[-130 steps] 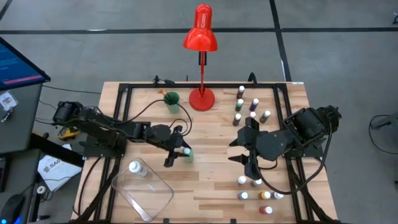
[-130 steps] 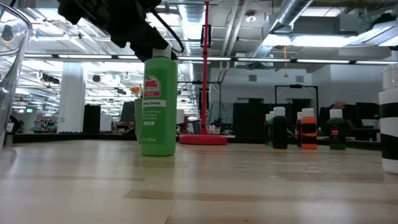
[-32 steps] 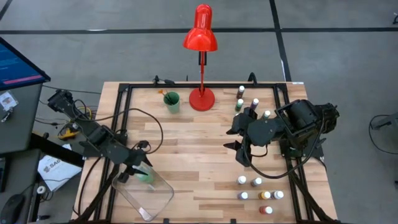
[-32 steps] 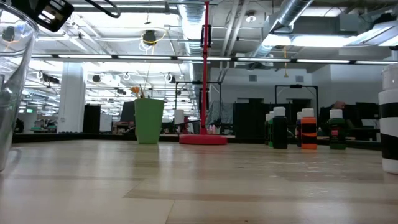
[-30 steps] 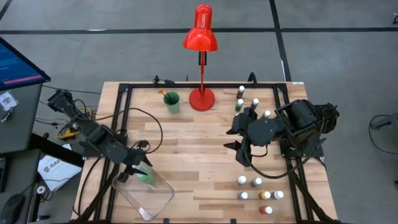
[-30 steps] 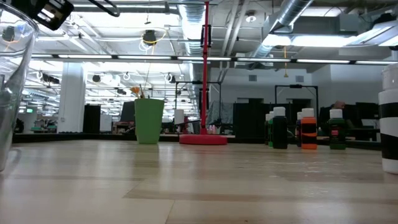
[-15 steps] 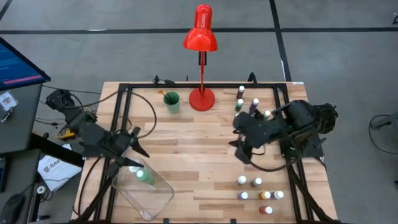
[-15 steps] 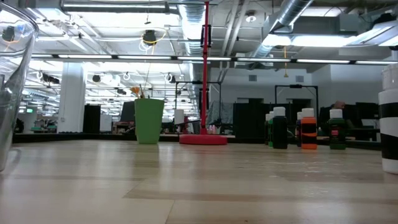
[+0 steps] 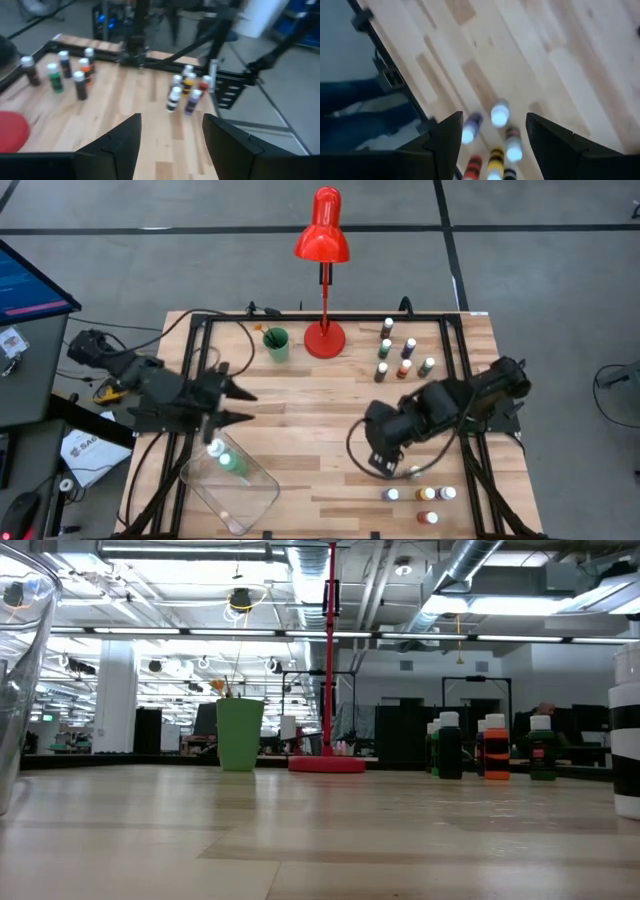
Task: Pick & Place Paint Supplies
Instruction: Put the white coloring bottle into the transparent bin
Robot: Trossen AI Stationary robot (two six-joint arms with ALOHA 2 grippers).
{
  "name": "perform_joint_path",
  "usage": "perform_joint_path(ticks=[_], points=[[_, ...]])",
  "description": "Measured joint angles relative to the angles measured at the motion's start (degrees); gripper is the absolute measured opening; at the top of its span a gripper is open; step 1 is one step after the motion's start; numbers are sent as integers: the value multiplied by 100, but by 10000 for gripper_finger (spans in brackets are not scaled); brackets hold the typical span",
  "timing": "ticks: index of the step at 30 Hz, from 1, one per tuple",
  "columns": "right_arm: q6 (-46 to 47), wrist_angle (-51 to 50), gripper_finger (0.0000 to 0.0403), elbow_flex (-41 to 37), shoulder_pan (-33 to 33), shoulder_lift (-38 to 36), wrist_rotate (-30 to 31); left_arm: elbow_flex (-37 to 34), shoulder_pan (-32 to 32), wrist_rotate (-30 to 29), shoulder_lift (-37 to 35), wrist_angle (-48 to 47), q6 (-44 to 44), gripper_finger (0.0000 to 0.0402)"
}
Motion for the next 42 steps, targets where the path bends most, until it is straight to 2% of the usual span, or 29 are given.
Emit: perform_joint_path(ticks=[6, 11, 17, 22, 27, 33, 37, 42], points=[[434, 1, 212, -813, 385, -12, -52, -2, 1162, 1154, 634, 536, 2, 210], [342, -1, 196, -1736, 506, -9, -312, -2, 1676, 2051, 1006, 776, 19, 210], [114, 407, 199, -2534, 525, -95, -567, -2, 1818, 2264, 1119, 849, 398, 210], [-81, 1367, 235, -2972, 524, -171, -717, -7, 1816, 2357, 1051, 932, 685, 212], [-218, 1646, 269, -3190, 506, -170, -742, -9, 1816, 2378, 909, 984, 734, 229], [-252, 2005, 274, -3463, 474, -159, -744, -4, 1816, 2365, 802, 1007, 731, 243], [-260, 2462, 275, -3660, 460, -157, -745, -7, 1816, 2365, 752, 1009, 721, 242], [-218, 2576, 275, -3910, 459, -157, -756, -9, 1816, 2365, 713, 992, 721, 239]])
